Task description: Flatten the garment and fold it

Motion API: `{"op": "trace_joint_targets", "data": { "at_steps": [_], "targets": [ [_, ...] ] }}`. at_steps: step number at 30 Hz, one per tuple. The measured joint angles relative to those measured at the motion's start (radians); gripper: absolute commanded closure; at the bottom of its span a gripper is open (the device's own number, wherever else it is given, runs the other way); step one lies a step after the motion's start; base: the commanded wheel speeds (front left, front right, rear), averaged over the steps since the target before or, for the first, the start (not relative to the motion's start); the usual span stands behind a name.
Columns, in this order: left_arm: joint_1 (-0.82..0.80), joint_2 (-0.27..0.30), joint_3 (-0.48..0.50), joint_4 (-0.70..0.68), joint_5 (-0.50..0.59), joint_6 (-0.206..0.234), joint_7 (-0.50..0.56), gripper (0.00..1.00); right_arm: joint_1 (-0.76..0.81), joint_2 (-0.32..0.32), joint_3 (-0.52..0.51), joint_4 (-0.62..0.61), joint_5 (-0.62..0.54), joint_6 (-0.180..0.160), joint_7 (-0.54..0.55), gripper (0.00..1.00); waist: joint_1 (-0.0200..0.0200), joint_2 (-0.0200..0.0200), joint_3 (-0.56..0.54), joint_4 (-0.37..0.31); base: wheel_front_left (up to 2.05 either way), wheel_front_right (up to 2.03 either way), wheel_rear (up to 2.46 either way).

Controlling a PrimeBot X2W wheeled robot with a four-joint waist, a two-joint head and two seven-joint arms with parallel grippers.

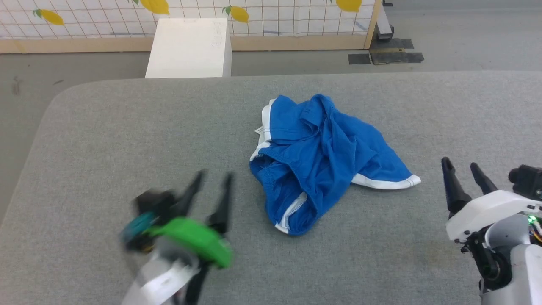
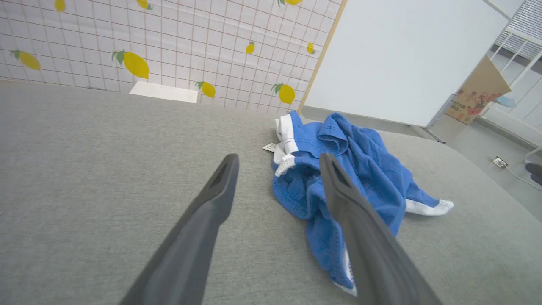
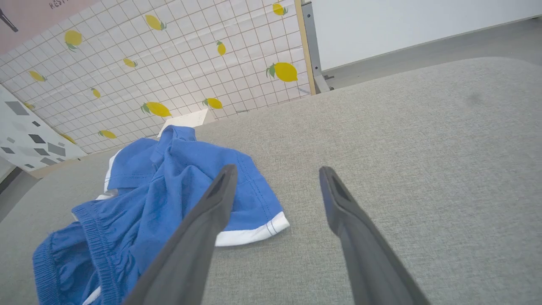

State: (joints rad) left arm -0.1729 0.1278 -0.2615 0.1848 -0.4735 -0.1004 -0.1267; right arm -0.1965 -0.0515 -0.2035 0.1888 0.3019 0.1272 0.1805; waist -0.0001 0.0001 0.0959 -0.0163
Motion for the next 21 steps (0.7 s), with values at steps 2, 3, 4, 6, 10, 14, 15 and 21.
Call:
{"op": "trace_joint_targets", "data": {
  "at_steps": [2, 3, 4, 6, 10, 14, 15, 21],
  "targets": [
    [-0.059, -0.01, -0.068, 0.001, -0.003, -0.011, 0.076, 0.0, 0.001, 0.0, -0.006, -0.013, 0.0, 0.0, 0.004, 0.0, 0.0, 0.0, 0.008, -0.001, 0.0, 0.0, 0.0],
    [-0.084, -0.015, -0.102, 0.004, -0.009, -0.014, 0.116, 0.0, 0.001, 0.0, -0.007, -0.016, 0.0, 0.0, 0.005, 0.0, 0.0, 0.0, 0.012, -0.002, 0.0, 0.0, 0.0],
    [-0.116, -0.02, -0.142, 0.01, -0.015, -0.015, 0.176, 0.0, 0.001, 0.0, -0.009, -0.02, 0.0, 0.0, 0.005, 0.0, 0.0, 0.0, 0.016, -0.004, 0.0, 0.0, 0.0],
    [-0.173, -0.026, -0.222, 0.025, -0.034, -0.022, 0.298, 0.0, 0.001, 0.0, -0.011, -0.023, 0.0, 0.0, 0.006, 0.0, 0.0, 0.0, 0.026, -0.01, 0.0, 0.0, 0.0],
    [-0.257, -0.012, -0.343, 0.057, -0.075, -0.023, 0.531, 0.0, 0.001, 0.001, -0.013, -0.022, 0.004, 0.0, 0.005, 0.0, 0.0, 0.0, 0.045, -0.029, 0.0, 0.0, 0.0],
    [-0.294, 0.016, -0.402, 0.083, -0.1, -0.023, 0.693, 0.0, 0.0, 0.001, -0.017, -0.019, 0.006, 0.0, 0.0, 0.0, 0.0, 0.0, 0.064, -0.049, 0.0, 0.0, 0.0],
    [-0.298, 0.022, -0.407, 0.091, -0.106, -0.023, 0.723, 0.0, 0.0, 0.001, -0.018, -0.018, 0.007, 0.0, -0.003, 0.0, 0.0, 0.0, 0.07, -0.054, 0.0, 0.0, 0.0],
    [-0.302, 0.05, -0.422, 0.133, -0.1, 0.004, 0.79, 0.0, -0.003, 0.001, -0.019, -0.012, 0.015, 0.0, -0.02, 0.0, 0.0, 0.0, 0.101, -0.074, 0.0, 0.0, 0.0]
  ]
}}
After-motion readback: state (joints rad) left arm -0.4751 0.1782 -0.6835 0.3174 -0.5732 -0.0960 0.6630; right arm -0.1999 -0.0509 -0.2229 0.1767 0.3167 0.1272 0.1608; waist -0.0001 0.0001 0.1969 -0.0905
